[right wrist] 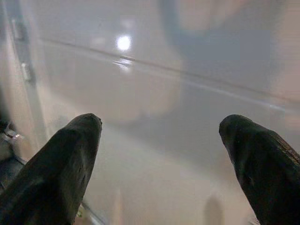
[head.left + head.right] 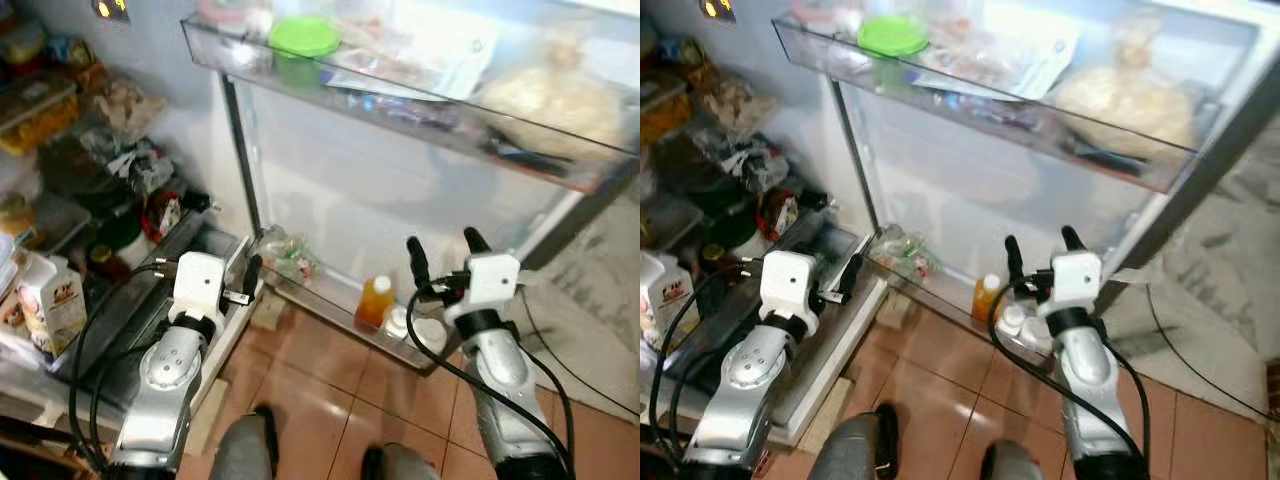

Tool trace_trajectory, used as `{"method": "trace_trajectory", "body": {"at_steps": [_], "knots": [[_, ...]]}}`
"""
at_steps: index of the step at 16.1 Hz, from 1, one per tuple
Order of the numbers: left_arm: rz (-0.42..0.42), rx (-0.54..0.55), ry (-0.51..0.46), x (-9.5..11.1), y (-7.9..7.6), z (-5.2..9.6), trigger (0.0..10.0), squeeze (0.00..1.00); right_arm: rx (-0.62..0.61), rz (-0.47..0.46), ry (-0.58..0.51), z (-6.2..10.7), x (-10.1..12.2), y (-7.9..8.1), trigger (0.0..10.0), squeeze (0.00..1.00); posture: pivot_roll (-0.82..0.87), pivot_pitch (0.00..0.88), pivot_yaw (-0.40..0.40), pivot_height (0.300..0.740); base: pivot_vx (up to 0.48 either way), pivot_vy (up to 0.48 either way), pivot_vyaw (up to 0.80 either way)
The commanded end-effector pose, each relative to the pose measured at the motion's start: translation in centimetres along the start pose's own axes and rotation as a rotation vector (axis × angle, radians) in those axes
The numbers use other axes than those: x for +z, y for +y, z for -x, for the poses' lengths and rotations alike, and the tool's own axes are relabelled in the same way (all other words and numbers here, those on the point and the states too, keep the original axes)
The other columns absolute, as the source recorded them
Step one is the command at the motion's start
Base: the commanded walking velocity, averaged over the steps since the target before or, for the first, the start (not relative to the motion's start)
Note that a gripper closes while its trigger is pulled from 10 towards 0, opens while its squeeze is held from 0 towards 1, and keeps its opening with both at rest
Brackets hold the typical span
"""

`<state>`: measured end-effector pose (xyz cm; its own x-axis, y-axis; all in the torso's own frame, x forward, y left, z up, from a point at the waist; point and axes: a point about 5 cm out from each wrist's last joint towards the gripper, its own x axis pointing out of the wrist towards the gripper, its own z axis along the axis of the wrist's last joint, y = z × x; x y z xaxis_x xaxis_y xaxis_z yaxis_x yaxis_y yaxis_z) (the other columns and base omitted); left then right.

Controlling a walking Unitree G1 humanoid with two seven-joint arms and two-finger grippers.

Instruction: Restocking fridge

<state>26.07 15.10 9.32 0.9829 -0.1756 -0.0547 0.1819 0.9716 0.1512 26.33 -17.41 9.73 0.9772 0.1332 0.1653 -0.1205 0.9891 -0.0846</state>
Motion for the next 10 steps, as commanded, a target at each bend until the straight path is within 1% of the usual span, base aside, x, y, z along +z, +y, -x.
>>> {"method": "trace_trajectory", "body": {"at_steps": [1,2,5,6,7,8,9,10], "knots": [[0.001,0.002,0.002,-0.2,-0.1,-0.2,10.0,0.00,-0.013,0.011,-0.012,0.0,0.6,-0.2,10.0,1.00,0.04,0.033,0.020,0.740,0.000,0.000,0.00],[0.003,-0.008,-0.005,0.0,-0.4,-0.5,10.0,0.00,-0.029,0.030,-0.011,-0.2,0.8,-0.5,10.0,1.00,0.04,0.031,0.024,0.740,0.000,0.000,0.00],[0.007,-0.030,-0.017,0.0,-0.7,-1.1,10.0,0.00,-0.050,0.049,0.005,-0.4,1.1,-0.7,10.0,1.00,0.02,0.025,0.026,0.740,0.000,0.000,0.00],[0.009,-0.033,-0.019,0.0,-0.7,-1.2,10.0,0.00,-0.064,0.067,0.028,-0.3,0.9,-0.8,10.0,0.99,0.02,0.024,0.027,0.740,-0.319,0.000,0.00],[0.009,-0.035,-0.019,0.0,-0.8,-1.2,10.0,0.00,-0.059,0.068,0.050,-0.2,0.6,-0.7,10.0,0.37,0.02,0.024,0.027,0.740,-0.277,0.000,0.00],[0.007,-0.039,-0.022,-0.1,-0.9,-1.3,10.0,0.00,-0.053,0.069,0.064,-0.2,0.5,-0.7,10.0,0.00,0.02,0.018,0.028,0.740,0.000,0.000,0.00],[0.007,-0.041,-0.023,-0.1,-0.9,-1.4,10.0,0.00,-0.061,0.071,0.066,-0.3,0.5,-0.7,10.0,0.00,0.02,0.018,0.028,0.740,0.000,0.000,0.00],[0.005,-0.038,-0.025,-0.1,-0.8,-1.5,10.0,0.00,-0.068,0.080,0.103,-0.6,0.2,-0.6,10.0,0.00,0.03,0.018,0.028,0.740,0.000,0.000,0.00]]}}
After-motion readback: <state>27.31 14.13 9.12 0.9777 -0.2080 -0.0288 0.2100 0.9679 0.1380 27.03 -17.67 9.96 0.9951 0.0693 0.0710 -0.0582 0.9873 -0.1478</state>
